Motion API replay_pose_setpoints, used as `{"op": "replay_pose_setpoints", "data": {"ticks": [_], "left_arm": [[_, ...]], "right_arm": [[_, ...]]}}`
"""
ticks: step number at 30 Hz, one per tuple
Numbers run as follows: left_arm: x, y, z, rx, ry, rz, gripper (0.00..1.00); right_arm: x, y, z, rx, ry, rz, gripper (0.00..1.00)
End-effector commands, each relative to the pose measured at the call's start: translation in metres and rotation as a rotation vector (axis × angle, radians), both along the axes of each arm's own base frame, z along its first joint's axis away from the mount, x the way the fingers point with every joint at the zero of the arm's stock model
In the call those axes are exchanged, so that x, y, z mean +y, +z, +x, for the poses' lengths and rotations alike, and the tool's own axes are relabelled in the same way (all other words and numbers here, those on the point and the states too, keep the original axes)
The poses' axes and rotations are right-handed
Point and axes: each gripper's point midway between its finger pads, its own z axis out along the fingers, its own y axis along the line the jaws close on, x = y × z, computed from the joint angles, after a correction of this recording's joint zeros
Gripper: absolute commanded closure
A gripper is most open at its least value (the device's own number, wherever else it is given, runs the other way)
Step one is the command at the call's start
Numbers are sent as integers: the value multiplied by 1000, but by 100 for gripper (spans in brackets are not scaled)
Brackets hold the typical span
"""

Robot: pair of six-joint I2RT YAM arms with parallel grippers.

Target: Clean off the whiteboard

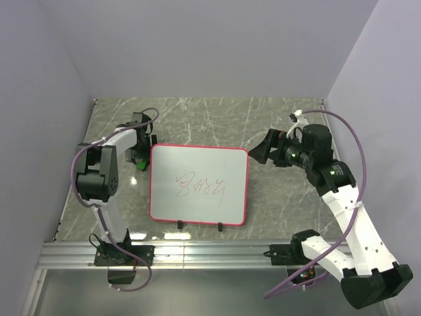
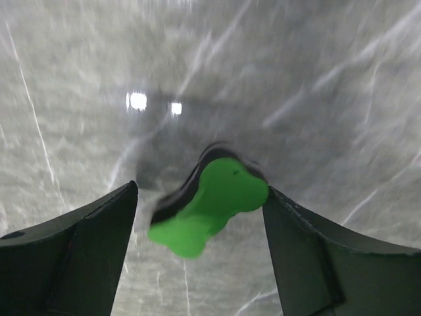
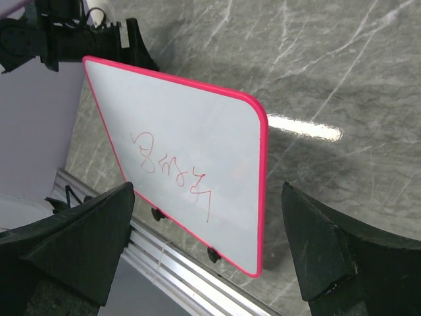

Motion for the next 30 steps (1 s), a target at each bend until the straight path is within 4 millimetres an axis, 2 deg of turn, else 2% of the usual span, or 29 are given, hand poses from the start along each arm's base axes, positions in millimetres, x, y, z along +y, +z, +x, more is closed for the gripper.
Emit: {"op": "replay_pose_setpoints", "data": {"ticks": [1, 5, 8, 11, 14, 18, 21, 26, 30], "left_arm": [[10, 4, 18, -21, 17, 58, 19], [10, -3, 20, -10, 24, 63, 27], [14, -7, 19, 9, 37, 77, 40], [14, -6, 17, 10, 43, 73, 46], [12, -6, 11, 19, 47, 57, 45], [9, 7, 8, -7, 52, 34, 32], [5, 22, 12, -37, 39, 7, 25], [4, 30, 9, -36, 39, 8, 35], [4, 20, 1, -21, 40, 2, 38]], "right_arm": [[-2, -3, 0, -9, 4, -30, 1], [-5, -11, 1, 7, -3, -53, 1], [-5, -16, 2, 21, -5, -59, 1], [-6, -18, 3, 26, -5, -70, 1], [-6, -18, 5, 25, -6, -77, 1], [-5, -20, 5, 35, 1, -73, 1], [-2, -24, 4, 50, 11, -57, 1], [1, -34, 0, 73, 17, -38, 2], [-1, -39, -4, 80, 14, -44, 2]]}}
